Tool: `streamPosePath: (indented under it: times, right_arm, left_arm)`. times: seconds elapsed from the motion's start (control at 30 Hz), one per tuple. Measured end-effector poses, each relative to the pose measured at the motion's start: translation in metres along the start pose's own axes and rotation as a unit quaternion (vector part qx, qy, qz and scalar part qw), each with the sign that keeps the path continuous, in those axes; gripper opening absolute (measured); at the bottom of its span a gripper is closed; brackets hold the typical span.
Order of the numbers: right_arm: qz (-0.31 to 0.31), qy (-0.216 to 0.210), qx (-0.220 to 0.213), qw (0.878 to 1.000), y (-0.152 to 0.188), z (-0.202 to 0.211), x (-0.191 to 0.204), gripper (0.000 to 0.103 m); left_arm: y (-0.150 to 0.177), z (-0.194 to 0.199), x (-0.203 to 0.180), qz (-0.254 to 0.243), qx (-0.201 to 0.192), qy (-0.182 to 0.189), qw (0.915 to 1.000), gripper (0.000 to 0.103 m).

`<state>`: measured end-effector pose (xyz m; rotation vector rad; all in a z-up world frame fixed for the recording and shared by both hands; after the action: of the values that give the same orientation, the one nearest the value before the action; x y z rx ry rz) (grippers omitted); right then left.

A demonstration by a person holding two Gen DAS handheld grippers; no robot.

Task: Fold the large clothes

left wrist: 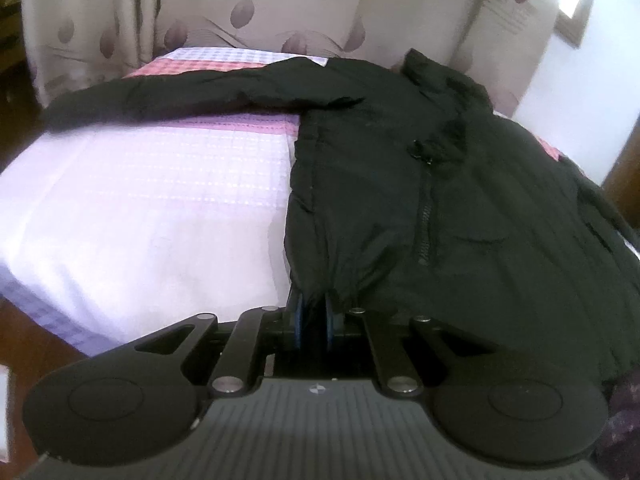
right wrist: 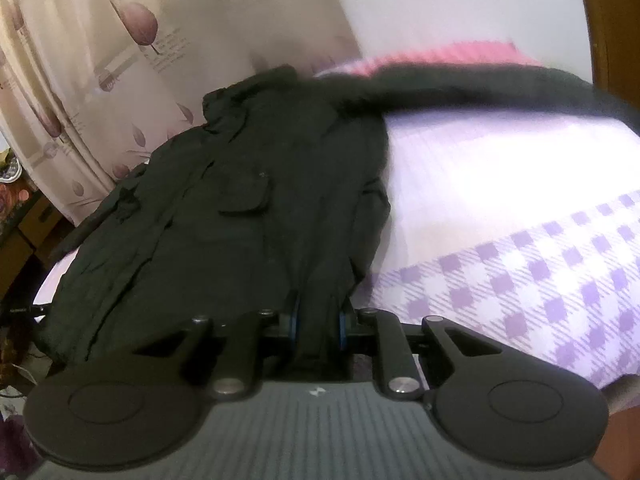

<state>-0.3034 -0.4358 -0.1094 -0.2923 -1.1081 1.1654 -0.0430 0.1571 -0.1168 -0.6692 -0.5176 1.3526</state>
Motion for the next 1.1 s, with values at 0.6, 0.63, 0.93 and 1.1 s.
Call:
streamPosePath:
  times: [0.6,0.63,0.93,1.1]
  right_arm:
    - [-0.210,-0.033,-0.208,0.955,-0.071,0.022,-0.117,0.077]
    - [-0.232,-0.038,-0.215,0.948,-0.077,0.019,-0.131,0.077]
    - [-0.373,-0.041,-0.262,0.889,-0.125,-0.025,-0.238,0.081]
    - [-0.371,-0.006,-0.280,0.885,-0.159,-0.051,-0.257,0.087]
  left_arm:
    - [-0.111,0.010,-0.084,0.080,-0.196,0.043,0.9763,0.103]
    - [-0.118,-0.004,-0.092,0.077,-0.199,0.034,0.9765,0.103]
    - [-0.127,-0.100,-0.111,0.074,-0.157,-0.001,0.9848,0.103]
    - [-0.115,-0.116,-0.105,0.086,-0.145,-0.008,0.9857,0.103]
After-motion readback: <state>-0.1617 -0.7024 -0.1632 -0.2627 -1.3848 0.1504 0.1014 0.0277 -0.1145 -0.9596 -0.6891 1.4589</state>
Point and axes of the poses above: each gripper's, at about its wrist camera, not at the fingertips, and z roughly against the way its jaws point, x to its left, y to its underside, the point moved 3 cm from there along -z, roughly the way its jaws point, and after that the axes turned 9 degrees about -y, right-handed, at the moved point
